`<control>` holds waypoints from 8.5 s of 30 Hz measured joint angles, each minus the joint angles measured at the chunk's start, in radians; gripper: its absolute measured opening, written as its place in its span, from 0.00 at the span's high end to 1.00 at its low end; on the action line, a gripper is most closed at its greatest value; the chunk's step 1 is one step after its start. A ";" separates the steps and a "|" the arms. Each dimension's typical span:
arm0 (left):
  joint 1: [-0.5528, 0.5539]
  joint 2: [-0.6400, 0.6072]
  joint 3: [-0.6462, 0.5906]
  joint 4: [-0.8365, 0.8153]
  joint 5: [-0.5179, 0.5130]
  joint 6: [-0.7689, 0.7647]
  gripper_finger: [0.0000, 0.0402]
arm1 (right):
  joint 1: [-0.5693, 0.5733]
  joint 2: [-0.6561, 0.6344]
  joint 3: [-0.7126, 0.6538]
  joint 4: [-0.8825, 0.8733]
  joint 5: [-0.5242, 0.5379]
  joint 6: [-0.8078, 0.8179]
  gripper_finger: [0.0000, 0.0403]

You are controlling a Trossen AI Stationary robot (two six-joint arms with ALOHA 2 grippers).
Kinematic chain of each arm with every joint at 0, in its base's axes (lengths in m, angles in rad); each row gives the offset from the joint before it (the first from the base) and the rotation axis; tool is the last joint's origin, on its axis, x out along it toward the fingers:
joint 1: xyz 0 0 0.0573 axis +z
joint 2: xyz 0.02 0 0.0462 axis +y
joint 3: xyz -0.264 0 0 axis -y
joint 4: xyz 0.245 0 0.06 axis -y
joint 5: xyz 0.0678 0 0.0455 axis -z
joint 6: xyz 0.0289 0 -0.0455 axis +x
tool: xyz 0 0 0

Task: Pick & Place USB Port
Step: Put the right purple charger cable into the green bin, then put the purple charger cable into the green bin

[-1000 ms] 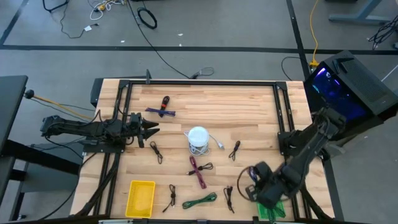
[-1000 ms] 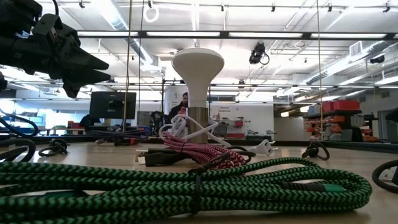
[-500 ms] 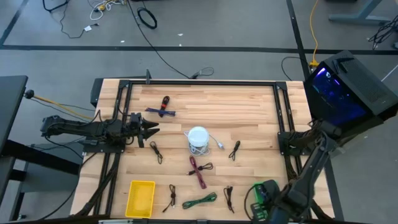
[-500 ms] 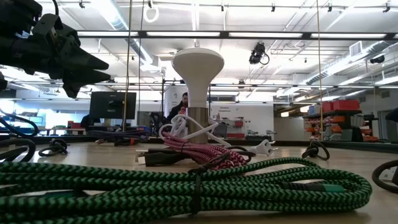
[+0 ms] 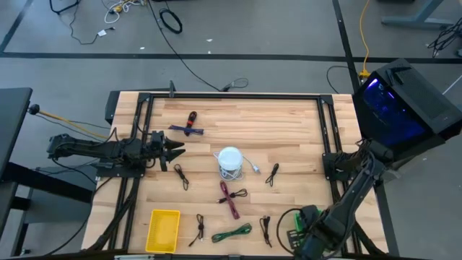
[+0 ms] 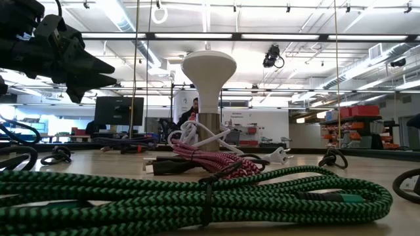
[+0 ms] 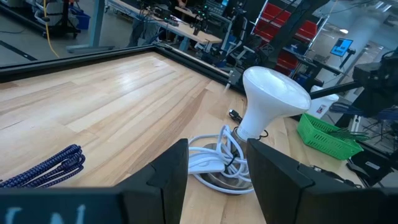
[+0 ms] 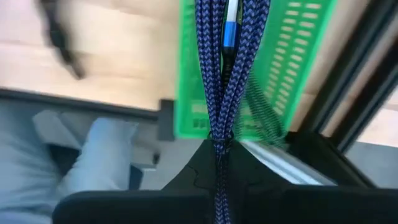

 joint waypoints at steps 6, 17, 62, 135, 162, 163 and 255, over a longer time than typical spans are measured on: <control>0.000 0.000 0.000 0.000 0.000 0.002 0.58 | -0.001 0.000 -0.078 0.094 -0.018 0.003 0.98; 0.000 0.000 0.000 0.000 0.000 0.002 0.58 | -0.003 0.000 -0.162 0.210 -0.020 0.004 0.98; 0.000 0.000 0.000 -0.001 0.000 0.001 0.58 | -0.203 -0.093 -0.239 0.128 0.406 -0.499 0.74; 0.441 1.389 0.764 -0.428 -0.105 0.735 0.61 | -0.514 -0.096 -0.239 0.527 0.715 -1.668 0.74; 0.487 1.422 0.765 -0.433 0.079 0.475 0.52 | -0.512 -0.096 -0.239 0.529 0.715 -1.668 0.74; 0.490 1.437 0.765 -0.442 0.068 0.470 0.51 | -0.511 -0.096 -0.239 0.530 0.715 -1.668 0.74; 0.528 0.846 0.997 -0.243 0.630 0.445 0.95 | -0.618 -0.177 -0.322 0.865 0.779 -1.893 0.74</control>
